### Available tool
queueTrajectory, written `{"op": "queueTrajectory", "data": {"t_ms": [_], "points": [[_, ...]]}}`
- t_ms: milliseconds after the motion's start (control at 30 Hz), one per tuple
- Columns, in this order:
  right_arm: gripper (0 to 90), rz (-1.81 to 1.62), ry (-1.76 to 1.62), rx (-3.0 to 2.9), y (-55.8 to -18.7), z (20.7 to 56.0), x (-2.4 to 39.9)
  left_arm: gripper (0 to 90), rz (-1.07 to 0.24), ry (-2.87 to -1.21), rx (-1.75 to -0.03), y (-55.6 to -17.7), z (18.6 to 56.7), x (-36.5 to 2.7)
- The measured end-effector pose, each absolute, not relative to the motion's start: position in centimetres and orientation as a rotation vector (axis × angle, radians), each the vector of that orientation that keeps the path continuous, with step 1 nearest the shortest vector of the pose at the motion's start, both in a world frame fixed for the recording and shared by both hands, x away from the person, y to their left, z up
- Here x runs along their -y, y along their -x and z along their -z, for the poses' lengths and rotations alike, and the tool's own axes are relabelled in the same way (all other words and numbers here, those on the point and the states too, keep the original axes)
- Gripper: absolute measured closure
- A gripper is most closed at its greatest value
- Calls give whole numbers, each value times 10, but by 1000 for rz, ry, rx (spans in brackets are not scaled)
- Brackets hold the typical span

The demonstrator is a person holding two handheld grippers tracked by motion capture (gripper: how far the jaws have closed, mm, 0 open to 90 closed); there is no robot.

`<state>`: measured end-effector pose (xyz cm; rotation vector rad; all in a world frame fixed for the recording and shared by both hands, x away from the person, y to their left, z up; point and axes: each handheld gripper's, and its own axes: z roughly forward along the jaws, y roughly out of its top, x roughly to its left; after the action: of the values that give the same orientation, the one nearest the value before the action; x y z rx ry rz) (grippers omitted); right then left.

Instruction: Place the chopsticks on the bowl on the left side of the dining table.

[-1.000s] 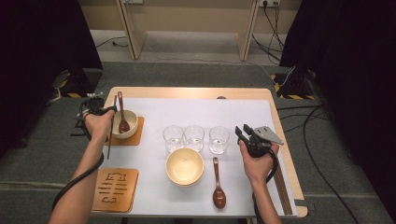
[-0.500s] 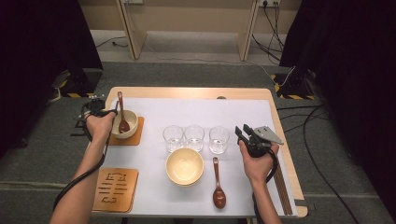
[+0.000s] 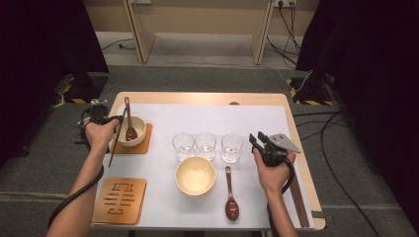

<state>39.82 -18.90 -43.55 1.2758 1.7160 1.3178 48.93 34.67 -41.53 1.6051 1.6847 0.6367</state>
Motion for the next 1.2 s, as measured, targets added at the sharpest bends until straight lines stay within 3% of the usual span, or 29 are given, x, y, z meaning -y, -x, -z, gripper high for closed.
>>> {"op": "queueTrajectory", "data": {"t_ms": [200, 700, 1200], "points": [[630, -1319, -1275, -1718, -398, 435, 188, 891, -619, -1686, -1610, -469, 407, -352], [627, -1323, -1283, -1730, -398, 434, 190, 896, -573, -1848, -1485, -413, 426, -369], [623, -1323, -1290, -1735, -398, 435, 190, 896, -526, -1931, -1435, -411, 435, -360]]}}
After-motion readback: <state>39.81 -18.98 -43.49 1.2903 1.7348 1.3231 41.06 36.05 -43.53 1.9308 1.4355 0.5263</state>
